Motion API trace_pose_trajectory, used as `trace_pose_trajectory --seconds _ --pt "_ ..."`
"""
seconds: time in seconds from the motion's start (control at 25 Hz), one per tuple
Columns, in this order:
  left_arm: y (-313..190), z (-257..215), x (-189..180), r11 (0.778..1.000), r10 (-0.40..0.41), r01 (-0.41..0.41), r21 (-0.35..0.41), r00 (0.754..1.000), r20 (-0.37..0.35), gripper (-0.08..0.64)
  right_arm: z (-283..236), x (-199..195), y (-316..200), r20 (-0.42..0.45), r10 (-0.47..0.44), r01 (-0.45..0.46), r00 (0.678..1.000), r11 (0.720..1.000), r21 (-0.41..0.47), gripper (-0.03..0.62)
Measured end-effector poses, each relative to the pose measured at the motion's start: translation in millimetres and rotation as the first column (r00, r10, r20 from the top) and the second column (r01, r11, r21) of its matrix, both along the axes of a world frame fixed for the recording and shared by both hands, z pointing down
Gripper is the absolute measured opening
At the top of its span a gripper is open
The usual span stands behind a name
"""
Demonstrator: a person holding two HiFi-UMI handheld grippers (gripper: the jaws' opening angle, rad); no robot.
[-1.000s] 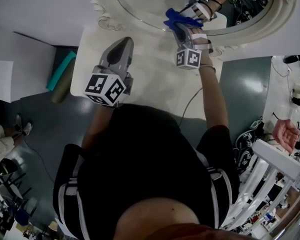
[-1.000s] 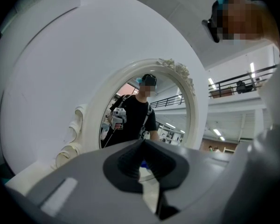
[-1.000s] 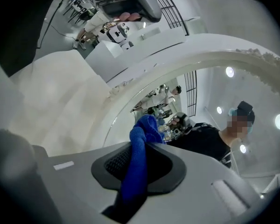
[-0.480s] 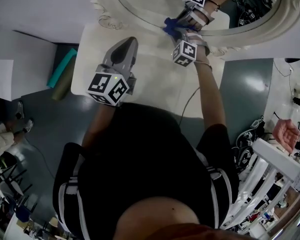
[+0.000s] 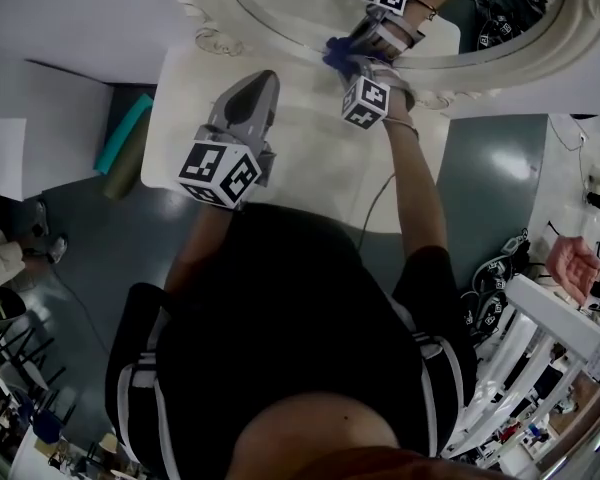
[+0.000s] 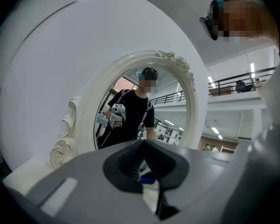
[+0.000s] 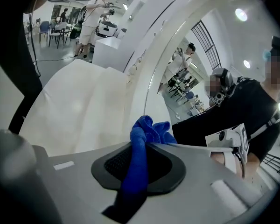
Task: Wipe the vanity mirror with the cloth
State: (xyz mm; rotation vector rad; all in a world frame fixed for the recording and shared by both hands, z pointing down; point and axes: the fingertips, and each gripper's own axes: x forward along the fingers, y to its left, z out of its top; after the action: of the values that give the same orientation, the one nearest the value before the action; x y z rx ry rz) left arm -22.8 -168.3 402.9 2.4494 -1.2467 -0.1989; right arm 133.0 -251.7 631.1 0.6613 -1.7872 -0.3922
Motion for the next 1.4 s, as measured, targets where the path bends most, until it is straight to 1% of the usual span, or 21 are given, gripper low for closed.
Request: trace_pose_trajectory --seconds 0.08,0.16,0.2,0.24,0.28,0.32,0.36,0.4,0.48,0.52,0.56,0.6,0.64,0.68,0.72,0.76,0.84,0.88,1.08,1.24,1.4 --pt "1 -1 3 1.000 0.007 -0.007 0.004 1.000 0.001 0.011 -16 -3 3 0.064 0.025 -0.028 0.998 0.999 0.045 0.067" --pt "3 -3 5 1.000 0.013 -0.013 0.009 1.000 0.002 0.011 -42 -8 9 0.183 0.061 -0.079 0.981 0.993 0.093 0.067" --pt "3 -4 6 1.000 0.015 -0.015 0.012 1.000 0.003 0.011 -58 -10 13 0.265 0.084 -0.116 0.960 0.988 0.107 0.069" --pt "4 -5 8 1.000 0.017 -0.018 0.015 1.000 0.003 0.011 -74 -12 17 0.359 0.111 -0.161 0.927 0.981 0.112 0.068" --pt "4 -6 9 1.000 0.020 -0.020 0.018 1.000 0.003 0.011 -91 -12 22 0.458 0.144 -0.215 0.877 0.971 0.107 0.069" --pt "5 -7 11 0.999 0.024 -0.024 0.021 1.000 0.003 0.011 -108 -11 27 0.559 0.179 -0.274 0.809 0.957 0.090 0.069" --pt "6 -9 13 0.999 0.027 -0.028 0.025 1.000 0.002 0.011 -124 -10 33 0.657 0.212 -0.333 0.723 0.941 0.063 0.069" --pt "6 -10 15 0.999 0.032 -0.032 0.029 0.999 0.001 0.011 -140 -6 40 0.745 0.240 -0.389 0.622 0.921 0.028 0.069" --pt "8 -14 20 0.998 0.042 -0.043 0.036 0.999 0.002 0.011 -168 5 55 0.879 0.273 -0.476 0.392 0.877 -0.060 0.069" --pt "9 -15 23 0.998 0.047 -0.048 0.039 0.999 0.002 0.011 -179 11 62 0.920 0.278 -0.504 0.277 0.857 -0.107 0.069" --pt "10 -16 25 0.998 0.052 -0.052 0.042 0.999 0.003 0.011 -187 17 68 0.944 0.278 -0.521 0.179 0.840 -0.149 0.068" --pt "11 -16 26 0.998 0.055 -0.055 0.042 0.998 0.004 0.011 -192 22 75 0.956 0.276 -0.532 0.103 0.827 -0.182 0.069" --pt "12 -16 28 0.997 0.057 -0.057 0.042 0.998 0.005 0.011 -194 25 81 0.960 0.275 -0.541 0.049 0.815 -0.205 0.069" --pt "14 -16 29 0.997 0.059 -0.059 0.040 0.998 0.005 0.011 -195 28 87 0.962 0.274 -0.550 0.015 0.806 -0.221 0.069" --pt "16 -15 31 0.997 0.060 -0.061 0.038 0.998 0.005 0.011 -194 31 93 0.962 0.273 -0.560 -0.007 0.796 -0.230 0.069" --pt "17 -14 32 0.997 0.063 -0.063 0.036 0.998 0.005 0.011 -193 35 98 0.962 0.273 -0.571 -0.022 0.786 -0.236 0.069" --pt "20 -13 35 0.997 0.068 -0.068 0.035 0.998 0.009 0.011 -189 42 107 0.960 0.277 -0.590 -0.045 0.768 -0.249 0.067" --pt "21 -12 36 0.997 0.070 -0.070 0.035 0.998 0.010 0.011 -187 44 110 0.959 0.279 -0.597 -0.051 0.762 -0.253 0.066" --pt "25 -14 37 0.997 0.070 -0.070 0.037 0.997 0.010 0.011 -189 48 121 0.958 0.283 -0.609 -0.051 0.751 -0.254 0.064" --pt "28 -12 38 0.997 0.073 -0.073 0.030 0.997 0.004 0.011 -191 46 129 0.960 0.276 -0.610 -0.048 0.753 -0.247 0.064" --pt "32 -9 39 0.997 0.073 -0.073 0.024 0.997 0.003 0.011 -193 44 136 0.962 0.270 -0.607 -0.032 0.760 -0.234 0.064"
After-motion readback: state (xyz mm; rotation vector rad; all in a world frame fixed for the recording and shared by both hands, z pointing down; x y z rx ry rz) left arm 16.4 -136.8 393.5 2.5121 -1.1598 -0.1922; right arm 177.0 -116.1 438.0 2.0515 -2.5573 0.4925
